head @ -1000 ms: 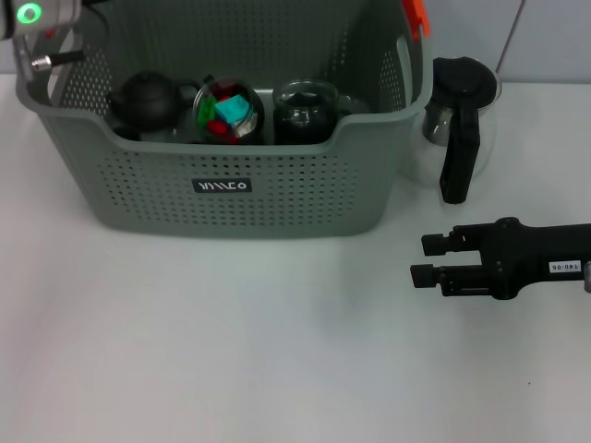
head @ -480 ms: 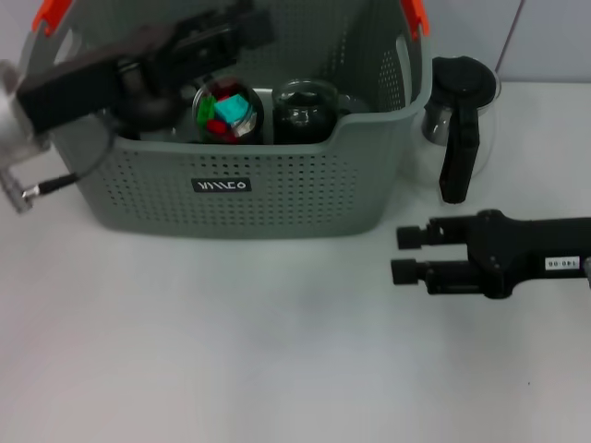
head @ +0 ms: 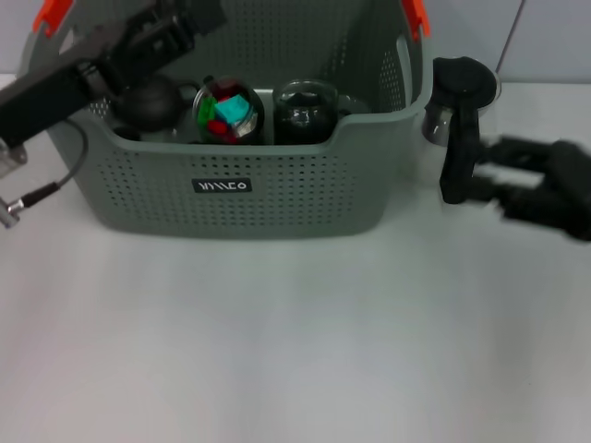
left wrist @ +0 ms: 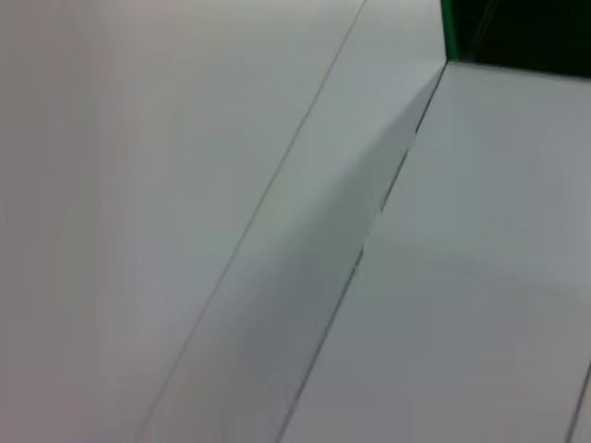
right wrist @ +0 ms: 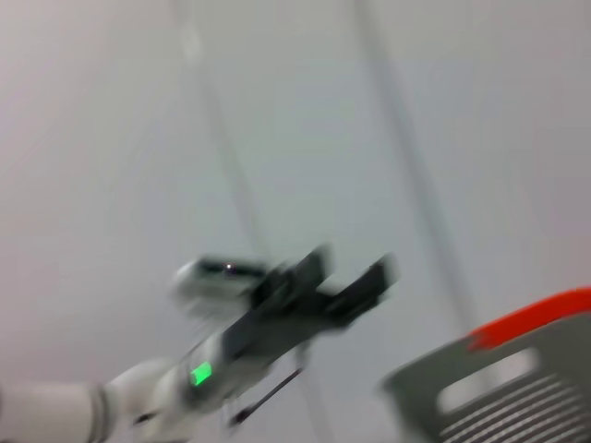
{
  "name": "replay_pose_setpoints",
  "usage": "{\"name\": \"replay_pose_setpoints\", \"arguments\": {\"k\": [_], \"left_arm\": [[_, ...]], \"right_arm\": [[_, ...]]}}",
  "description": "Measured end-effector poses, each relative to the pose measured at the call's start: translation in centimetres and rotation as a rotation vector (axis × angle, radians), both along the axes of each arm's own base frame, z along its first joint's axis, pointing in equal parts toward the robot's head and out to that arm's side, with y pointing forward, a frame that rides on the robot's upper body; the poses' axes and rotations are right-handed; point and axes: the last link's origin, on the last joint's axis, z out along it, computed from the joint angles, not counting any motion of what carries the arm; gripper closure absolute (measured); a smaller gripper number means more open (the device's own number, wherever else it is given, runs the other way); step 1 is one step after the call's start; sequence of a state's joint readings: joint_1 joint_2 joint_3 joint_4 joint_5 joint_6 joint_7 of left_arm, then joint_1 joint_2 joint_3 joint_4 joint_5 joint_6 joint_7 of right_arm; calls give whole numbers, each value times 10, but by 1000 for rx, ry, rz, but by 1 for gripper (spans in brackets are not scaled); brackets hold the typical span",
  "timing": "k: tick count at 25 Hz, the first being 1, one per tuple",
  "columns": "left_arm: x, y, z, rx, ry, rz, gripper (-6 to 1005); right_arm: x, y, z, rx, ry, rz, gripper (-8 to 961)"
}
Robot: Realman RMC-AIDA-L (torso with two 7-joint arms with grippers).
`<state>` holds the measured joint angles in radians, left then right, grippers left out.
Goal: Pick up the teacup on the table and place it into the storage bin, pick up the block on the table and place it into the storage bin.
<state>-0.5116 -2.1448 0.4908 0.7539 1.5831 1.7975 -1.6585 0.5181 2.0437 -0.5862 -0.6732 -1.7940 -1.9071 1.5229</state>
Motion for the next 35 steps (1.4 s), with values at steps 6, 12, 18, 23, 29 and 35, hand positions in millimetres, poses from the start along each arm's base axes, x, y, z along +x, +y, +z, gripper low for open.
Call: {"name": "replay_pose_setpoints", "arguments": {"k": [6,12,18,23,29,35], "left_arm": [[-21,-17,-16,-151,250,13,344],[-33,-39,-17,-274,349,-11,345],[-43,-47,-31,-352,408,19,345],[-52,-53,-35,-359,410,54,345],[-58,-59,-45,-393,424,82,345],[-53,-57,-55,-342,435,-27,345]], "right_arm": [[26,-16,10,90,12,-69,305],[35,-25,-1,13,-50,-89,304],[36,-25,-19,-97,-130,-88,304],[33,-25,-29,-129,-152,-81,304],[25,-23,-39,-168,-170,-49,303],[15,-20,-51,-186,-184,-8,303]]}}
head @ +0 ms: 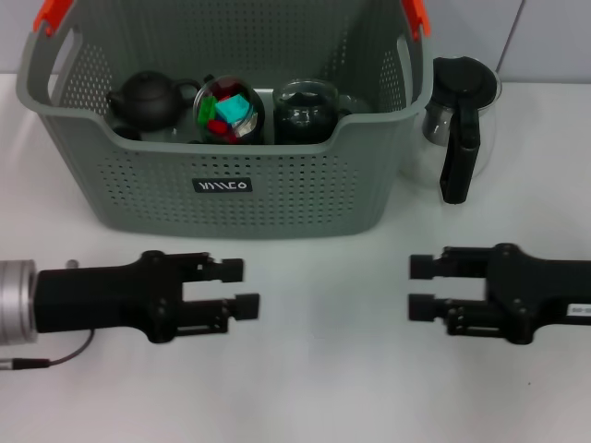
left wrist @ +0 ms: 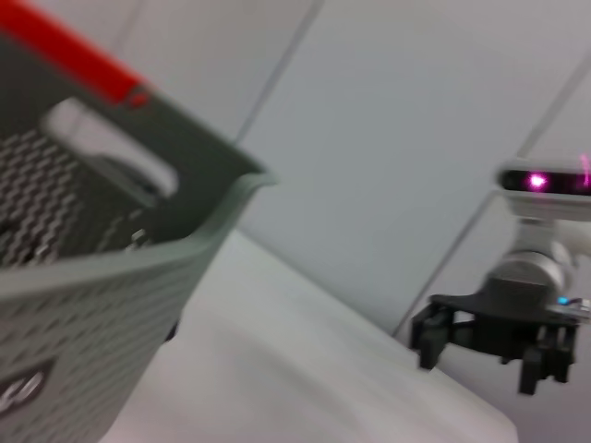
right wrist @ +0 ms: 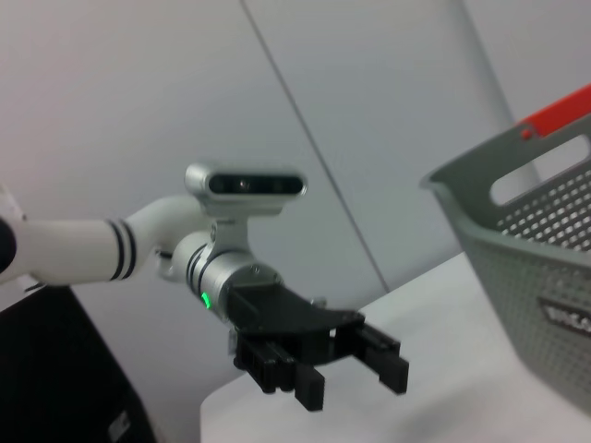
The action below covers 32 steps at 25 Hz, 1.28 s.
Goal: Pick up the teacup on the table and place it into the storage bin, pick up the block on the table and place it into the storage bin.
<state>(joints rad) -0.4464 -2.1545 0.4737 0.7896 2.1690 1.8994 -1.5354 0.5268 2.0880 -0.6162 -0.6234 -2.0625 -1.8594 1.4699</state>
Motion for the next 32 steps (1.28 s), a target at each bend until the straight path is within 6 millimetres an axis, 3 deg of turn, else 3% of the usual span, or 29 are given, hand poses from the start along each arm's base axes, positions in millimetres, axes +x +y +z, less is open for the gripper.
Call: {"name": "replay_pose_setpoints", "arguments": {"k": [8,17,32], "left_arm": [[7,2,-14,6,45,-130,347],[0,4,-16,-40,143,-163,349],[-11,9,-12,-27,208,-122,344]], "right_arm": [[1,1,-21,-56,-86,13,303],[11,-5,-20,30,-127,146,313],[11,-5,-23,-19,-194,217,313]]}}
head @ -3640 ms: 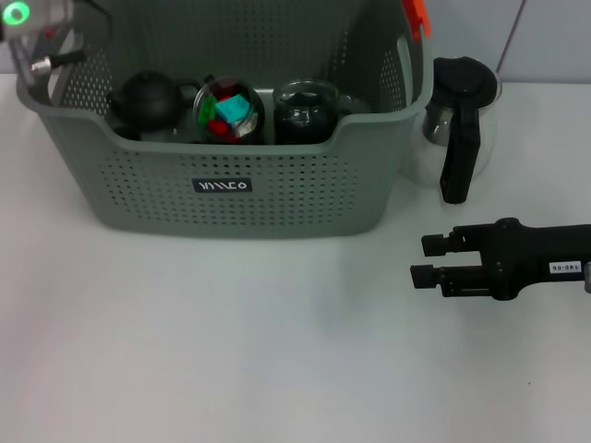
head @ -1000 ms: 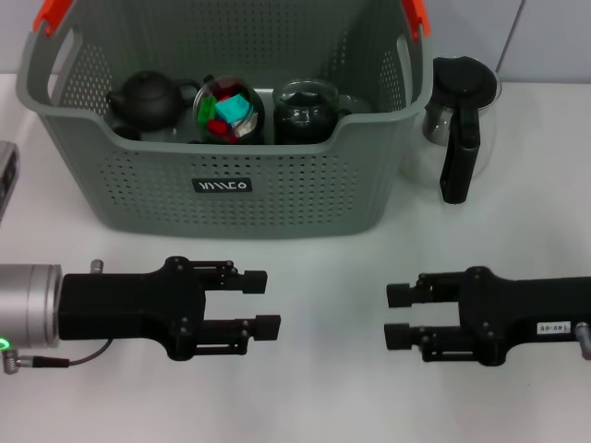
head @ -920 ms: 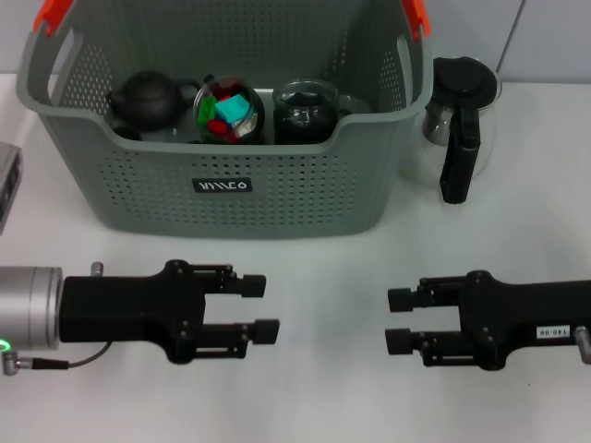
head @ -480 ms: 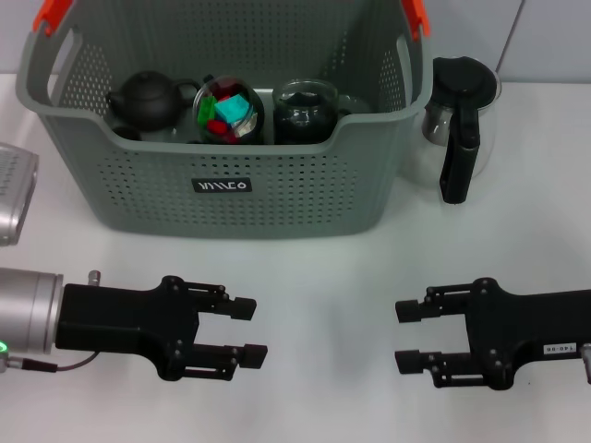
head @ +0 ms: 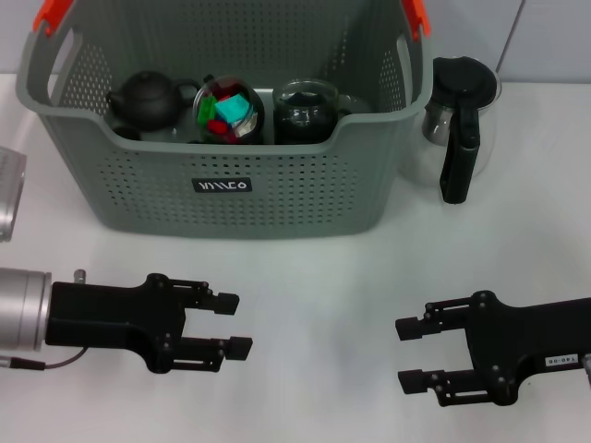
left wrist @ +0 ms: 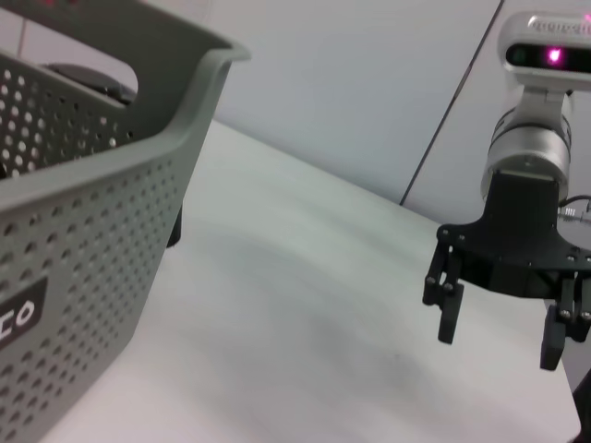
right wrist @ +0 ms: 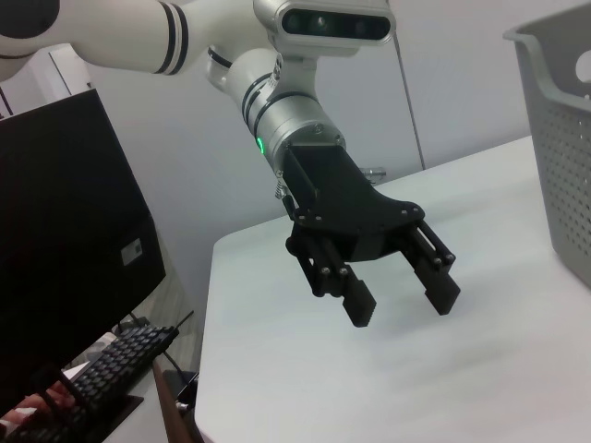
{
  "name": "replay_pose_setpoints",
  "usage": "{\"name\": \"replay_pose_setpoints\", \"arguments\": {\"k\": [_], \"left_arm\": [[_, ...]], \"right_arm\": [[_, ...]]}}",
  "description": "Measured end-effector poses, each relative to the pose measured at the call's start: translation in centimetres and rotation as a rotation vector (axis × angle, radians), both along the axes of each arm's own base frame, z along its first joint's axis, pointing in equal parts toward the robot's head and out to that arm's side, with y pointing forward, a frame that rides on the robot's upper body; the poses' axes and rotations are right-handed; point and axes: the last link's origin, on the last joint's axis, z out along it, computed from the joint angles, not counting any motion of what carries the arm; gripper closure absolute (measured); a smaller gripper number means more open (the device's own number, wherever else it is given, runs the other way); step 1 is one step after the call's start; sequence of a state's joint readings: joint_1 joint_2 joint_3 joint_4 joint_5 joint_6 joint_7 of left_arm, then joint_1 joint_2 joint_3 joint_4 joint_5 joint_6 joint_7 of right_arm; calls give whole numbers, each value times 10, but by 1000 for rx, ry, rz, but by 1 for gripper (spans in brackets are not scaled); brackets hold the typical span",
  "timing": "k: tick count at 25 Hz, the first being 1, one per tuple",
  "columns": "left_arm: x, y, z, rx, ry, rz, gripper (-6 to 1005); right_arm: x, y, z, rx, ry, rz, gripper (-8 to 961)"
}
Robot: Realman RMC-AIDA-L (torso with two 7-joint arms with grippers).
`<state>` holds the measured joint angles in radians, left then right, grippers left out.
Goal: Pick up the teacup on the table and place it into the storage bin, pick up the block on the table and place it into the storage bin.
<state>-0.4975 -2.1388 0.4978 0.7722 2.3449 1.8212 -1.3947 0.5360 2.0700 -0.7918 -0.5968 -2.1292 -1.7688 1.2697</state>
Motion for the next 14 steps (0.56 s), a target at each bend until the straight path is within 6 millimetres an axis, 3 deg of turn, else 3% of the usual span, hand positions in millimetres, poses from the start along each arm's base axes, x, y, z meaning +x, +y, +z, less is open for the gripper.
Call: {"name": "replay_pose_setpoints", "arguments": {"k": [14], "left_arm": [[0,-3,-1,-41,16,-17,349]], "right_arm": [[-1,2,2,10,10,-8,312]]}}
